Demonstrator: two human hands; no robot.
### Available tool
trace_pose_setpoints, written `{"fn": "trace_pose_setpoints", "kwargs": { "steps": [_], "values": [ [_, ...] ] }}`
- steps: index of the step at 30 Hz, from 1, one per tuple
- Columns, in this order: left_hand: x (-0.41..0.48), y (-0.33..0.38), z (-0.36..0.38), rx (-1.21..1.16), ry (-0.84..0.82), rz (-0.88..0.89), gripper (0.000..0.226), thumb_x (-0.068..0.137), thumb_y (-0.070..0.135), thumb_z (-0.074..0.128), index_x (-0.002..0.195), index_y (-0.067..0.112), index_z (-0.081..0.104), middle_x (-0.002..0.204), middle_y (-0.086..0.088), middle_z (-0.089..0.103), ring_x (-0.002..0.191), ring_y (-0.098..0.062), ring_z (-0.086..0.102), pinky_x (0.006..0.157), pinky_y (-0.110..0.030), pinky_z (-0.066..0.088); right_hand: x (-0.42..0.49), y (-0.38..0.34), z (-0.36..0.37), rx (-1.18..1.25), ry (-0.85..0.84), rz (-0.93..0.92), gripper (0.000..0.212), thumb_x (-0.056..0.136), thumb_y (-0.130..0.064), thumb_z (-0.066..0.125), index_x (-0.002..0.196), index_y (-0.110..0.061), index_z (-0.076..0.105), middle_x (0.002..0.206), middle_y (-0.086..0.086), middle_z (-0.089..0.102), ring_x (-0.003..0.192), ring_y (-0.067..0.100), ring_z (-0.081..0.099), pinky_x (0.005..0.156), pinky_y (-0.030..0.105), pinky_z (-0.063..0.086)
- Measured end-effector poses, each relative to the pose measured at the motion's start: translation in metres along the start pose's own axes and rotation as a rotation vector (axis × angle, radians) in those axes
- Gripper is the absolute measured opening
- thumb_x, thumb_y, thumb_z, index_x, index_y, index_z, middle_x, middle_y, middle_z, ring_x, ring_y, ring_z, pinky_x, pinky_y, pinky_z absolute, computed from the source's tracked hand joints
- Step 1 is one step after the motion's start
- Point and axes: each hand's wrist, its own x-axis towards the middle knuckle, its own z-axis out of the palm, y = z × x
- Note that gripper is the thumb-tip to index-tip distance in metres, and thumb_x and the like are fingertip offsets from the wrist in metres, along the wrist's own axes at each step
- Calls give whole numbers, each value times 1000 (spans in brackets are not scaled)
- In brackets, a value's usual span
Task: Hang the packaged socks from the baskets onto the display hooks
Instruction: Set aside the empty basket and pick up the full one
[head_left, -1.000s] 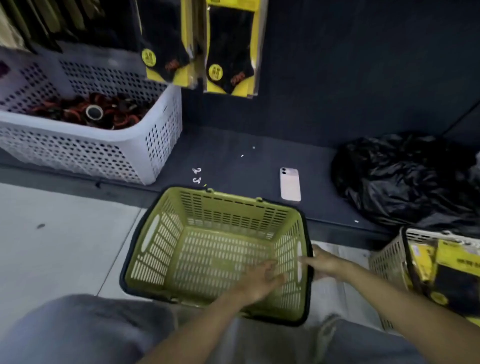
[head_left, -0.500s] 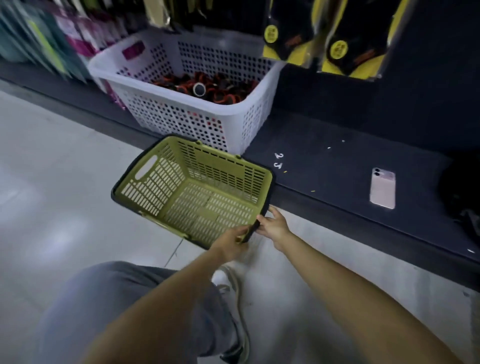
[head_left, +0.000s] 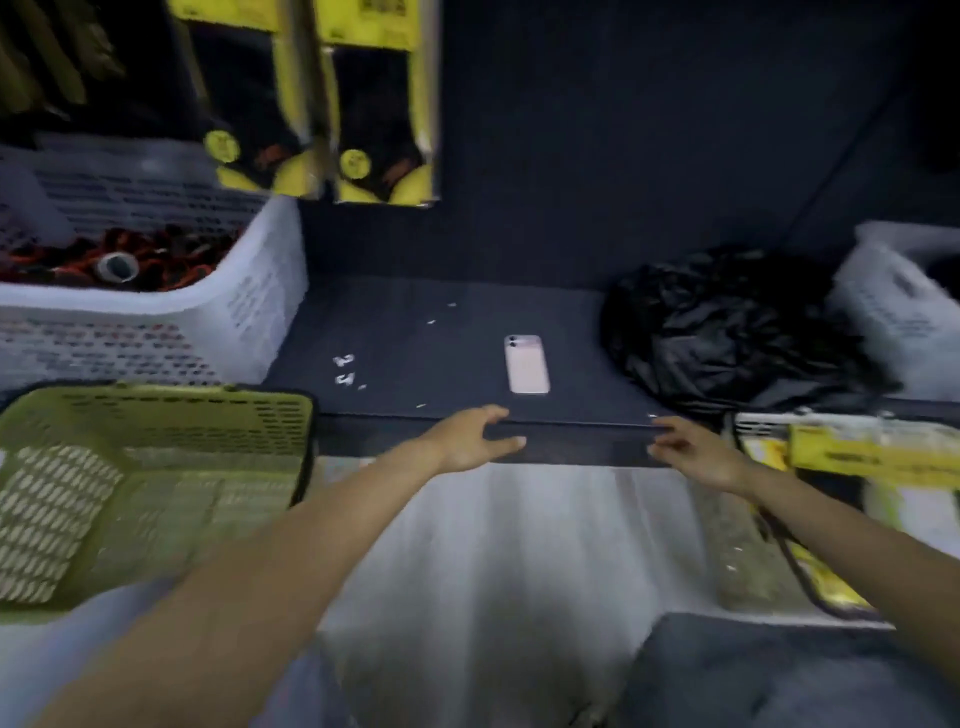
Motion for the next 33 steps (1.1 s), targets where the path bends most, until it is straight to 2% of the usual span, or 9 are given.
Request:
{"fn": "trace_pose_setpoints", "kwargs": {
  "steps": [3,6,8,10,14,17,20,24,33],
  "values": [
    [39,81,64,-137,-75,86,61,89,50,56,140,20,43,140,3,48,125,-15,49,103,-26,38,-35,78,-59,2,128,139,50,91,-5,59,136,5,39,130,29,51,106,32,55,78,8,40],
    [61,147,135,-328,-185,57,50,94,41,53,133,10,49,130,-4,55,115,-17,55,92,-27,44,-64,136,-78,43,180,291,59,91,-15,63,141,2,36,139,21,47,125,30,48,100,27,38],
    [74,172,176,-369,-315,11,30,96,40,48,111,16,58,112,-3,55,100,-15,54,73,-24,45,-74,164,-79,76,246,343,60,88,-12,66,139,4,38,138,21,48,129,31,46,96,25,36],
    [89,184,213,-372,-416,-69,25,96,48,43,86,26,50,100,1,51,93,-17,51,76,-26,44,-75,185,-77,54,190,383,64,89,-19,66,142,-2,36,141,14,45,132,26,43,98,23,34],
    [127,184,279,-405,-421,-220,48,94,52,44,121,12,49,117,-6,55,109,-25,57,85,-33,49,-62,215,-81,49,72,390,68,89,-30,65,145,-10,32,144,8,42,131,21,41,94,20,33],
    [151,183,312,-565,-243,-260,48,95,38,51,114,-6,59,108,-20,65,94,-31,65,85,-43,55,-48,225,-86,-78,99,298,71,88,-40,63,146,-13,33,146,7,40,133,22,38,105,26,33],
    [167,176,318,-679,-143,-281,34,96,28,53,89,-4,64,95,-23,68,74,-32,68,65,-39,60,-39,231,-84,-343,105,266,73,89,-52,56,149,-22,27,158,3,20,145,23,16,118,37,19],
    [173,166,309,-753,-305,-308,27,97,26,50,88,2,61,92,-18,68,68,-21,66,55,-25,56,-36,240,-69,-557,0,289,74,92,-55,47,152,-29,13,161,-2,-7,148,24,-9,120,42,6],
    [134,121,265,-777,-318,-304,28,98,25,48,94,0,63,87,-12,67,72,-17,63,59,-21,52,-42,217,-46,-678,-79,124,66,95,-58,35,152,-36,11,161,-4,-7,148,24,-12,121,44,0]
  ]
}}
